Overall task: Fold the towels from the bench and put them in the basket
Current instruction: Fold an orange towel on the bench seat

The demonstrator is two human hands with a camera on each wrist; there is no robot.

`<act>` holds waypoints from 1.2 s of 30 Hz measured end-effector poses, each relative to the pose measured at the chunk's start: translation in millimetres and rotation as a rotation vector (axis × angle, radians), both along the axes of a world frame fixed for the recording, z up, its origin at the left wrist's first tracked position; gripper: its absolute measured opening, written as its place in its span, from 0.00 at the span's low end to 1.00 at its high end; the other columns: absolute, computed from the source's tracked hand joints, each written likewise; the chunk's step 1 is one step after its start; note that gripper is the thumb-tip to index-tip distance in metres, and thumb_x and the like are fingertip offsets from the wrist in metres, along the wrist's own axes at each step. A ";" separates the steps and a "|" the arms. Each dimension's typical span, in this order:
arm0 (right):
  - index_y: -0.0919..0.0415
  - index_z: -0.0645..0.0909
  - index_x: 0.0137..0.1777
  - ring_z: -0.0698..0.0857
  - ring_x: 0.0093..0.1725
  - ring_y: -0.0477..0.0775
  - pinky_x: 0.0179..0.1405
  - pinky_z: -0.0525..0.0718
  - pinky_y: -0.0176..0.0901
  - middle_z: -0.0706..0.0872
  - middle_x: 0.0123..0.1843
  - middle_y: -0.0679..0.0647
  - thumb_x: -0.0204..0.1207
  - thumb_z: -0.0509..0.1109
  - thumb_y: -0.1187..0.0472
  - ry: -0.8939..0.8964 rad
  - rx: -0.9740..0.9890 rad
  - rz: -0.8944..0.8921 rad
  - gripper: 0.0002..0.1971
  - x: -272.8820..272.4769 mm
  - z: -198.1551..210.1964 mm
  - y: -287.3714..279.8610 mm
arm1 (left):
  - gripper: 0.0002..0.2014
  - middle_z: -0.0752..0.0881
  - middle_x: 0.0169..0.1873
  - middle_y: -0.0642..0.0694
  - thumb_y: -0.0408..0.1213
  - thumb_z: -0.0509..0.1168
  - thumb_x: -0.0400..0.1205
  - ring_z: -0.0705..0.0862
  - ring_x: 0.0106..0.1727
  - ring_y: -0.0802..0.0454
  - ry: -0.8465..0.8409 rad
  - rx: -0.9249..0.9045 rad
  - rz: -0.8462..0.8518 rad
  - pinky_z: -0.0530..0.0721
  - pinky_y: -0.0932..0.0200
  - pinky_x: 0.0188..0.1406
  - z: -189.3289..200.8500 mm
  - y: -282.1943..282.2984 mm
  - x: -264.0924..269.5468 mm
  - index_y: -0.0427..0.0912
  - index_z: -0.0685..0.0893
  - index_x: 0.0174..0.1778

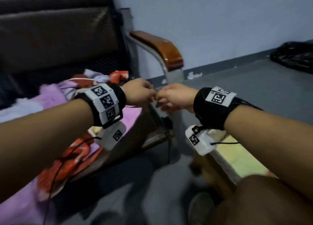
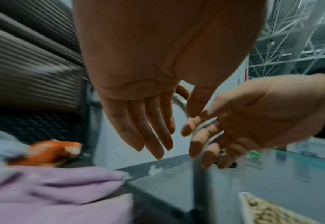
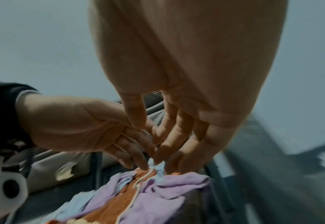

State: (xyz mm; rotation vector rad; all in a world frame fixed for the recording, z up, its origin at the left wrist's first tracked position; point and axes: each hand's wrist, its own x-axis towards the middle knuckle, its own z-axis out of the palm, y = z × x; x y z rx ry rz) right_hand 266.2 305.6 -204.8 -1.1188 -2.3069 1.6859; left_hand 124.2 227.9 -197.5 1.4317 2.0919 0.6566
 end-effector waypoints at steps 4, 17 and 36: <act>0.61 0.84 0.54 0.84 0.41 0.55 0.38 0.82 0.45 0.88 0.46 0.57 0.82 0.68 0.58 -0.055 0.222 0.283 0.08 -97.9 2.7 -47.7 | 0.09 0.92 0.47 0.44 0.38 0.63 0.84 0.91 0.47 0.44 0.116 -0.046 0.141 0.87 0.56 0.44 -7.4 -82.0 -76.8 0.41 0.88 0.50; 0.59 0.88 0.61 0.82 0.30 0.47 0.24 0.80 0.32 0.88 0.39 0.51 0.75 0.78 0.50 -0.161 0.526 0.669 0.19 -214.1 -65.2 -147.6 | 0.21 0.89 0.52 0.40 0.59 0.65 0.82 0.85 0.55 0.40 0.432 -0.328 0.378 0.81 0.54 0.51 -73.8 -219.6 -162.9 0.43 0.88 0.53; 0.56 0.73 0.71 0.86 0.56 0.54 0.55 0.82 0.45 0.86 0.56 0.47 0.73 0.80 0.57 -0.106 0.665 0.783 0.28 -194.7 -71.0 -112.4 | 0.19 0.74 0.25 0.52 0.41 0.69 0.82 0.74 0.31 0.52 -0.138 0.502 0.720 0.74 0.54 0.40 -36.5 -168.3 -155.2 0.48 0.69 0.28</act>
